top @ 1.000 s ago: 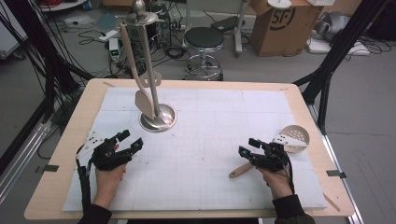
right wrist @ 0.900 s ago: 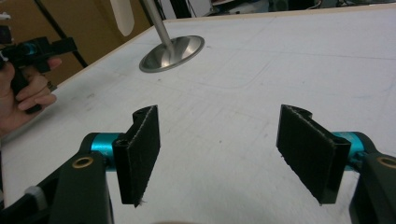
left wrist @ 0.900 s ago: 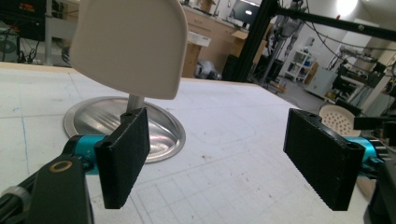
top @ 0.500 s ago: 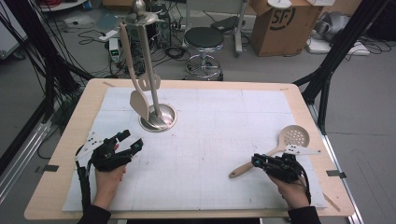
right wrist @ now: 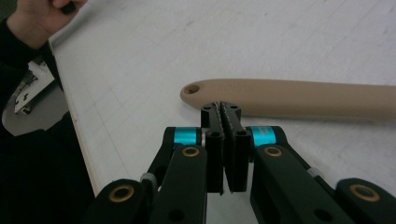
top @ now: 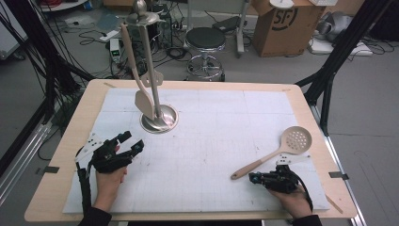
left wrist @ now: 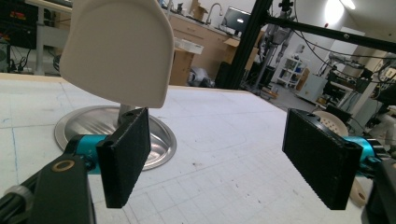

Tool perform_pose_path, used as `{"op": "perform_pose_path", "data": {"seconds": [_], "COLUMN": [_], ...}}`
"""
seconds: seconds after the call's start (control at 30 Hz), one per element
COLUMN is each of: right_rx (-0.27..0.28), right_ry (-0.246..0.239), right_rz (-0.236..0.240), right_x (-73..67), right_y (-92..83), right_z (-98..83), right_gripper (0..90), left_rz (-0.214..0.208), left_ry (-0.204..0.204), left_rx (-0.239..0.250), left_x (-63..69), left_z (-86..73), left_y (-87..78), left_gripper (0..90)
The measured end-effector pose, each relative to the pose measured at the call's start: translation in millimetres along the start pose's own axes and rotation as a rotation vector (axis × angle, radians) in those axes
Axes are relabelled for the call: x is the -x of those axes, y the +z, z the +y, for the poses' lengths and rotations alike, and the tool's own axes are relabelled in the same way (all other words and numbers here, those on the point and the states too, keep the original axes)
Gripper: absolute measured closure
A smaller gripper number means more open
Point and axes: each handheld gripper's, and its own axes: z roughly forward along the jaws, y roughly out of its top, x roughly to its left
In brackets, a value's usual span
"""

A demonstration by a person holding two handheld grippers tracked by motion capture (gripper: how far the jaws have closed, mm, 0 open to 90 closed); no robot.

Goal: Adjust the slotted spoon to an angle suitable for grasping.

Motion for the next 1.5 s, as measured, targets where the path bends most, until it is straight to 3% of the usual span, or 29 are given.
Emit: {"op": "perform_pose_path", "data": {"seconds": [0.1,0.2,1.1,1.5], "right_rx": [-0.045,-0.092,-0.041,-0.037], "right_ry": [0.001,-0.018,0.034,0.069], "right_rz": [-0.017,-0.070,-0.153,-0.153], "right_x": [-1.4,-3.5,16.5,26.7], "right_y": [7.0,16.5,69.4,91.6], "right_z": [4.1,8.8,57.7,78.6], "right_gripper": [88.6,89.7,89.8,89.9], "left_rz": [0.003,0.003,-0.003,-0.003], "left_ry": [-0.006,-0.005,-0.015,-0.014], "left_rx": [-0.004,-0.007,-0.011,-0.011], "left_x": [-1.0,-0.8,-1.1,-0.6], "left_z": [-0.5,-0.6,-1.5,-1.6], "left_y": [0.1,0.2,0.5,0.4], "left_gripper": [24.0,24.1,24.1,24.1]}}
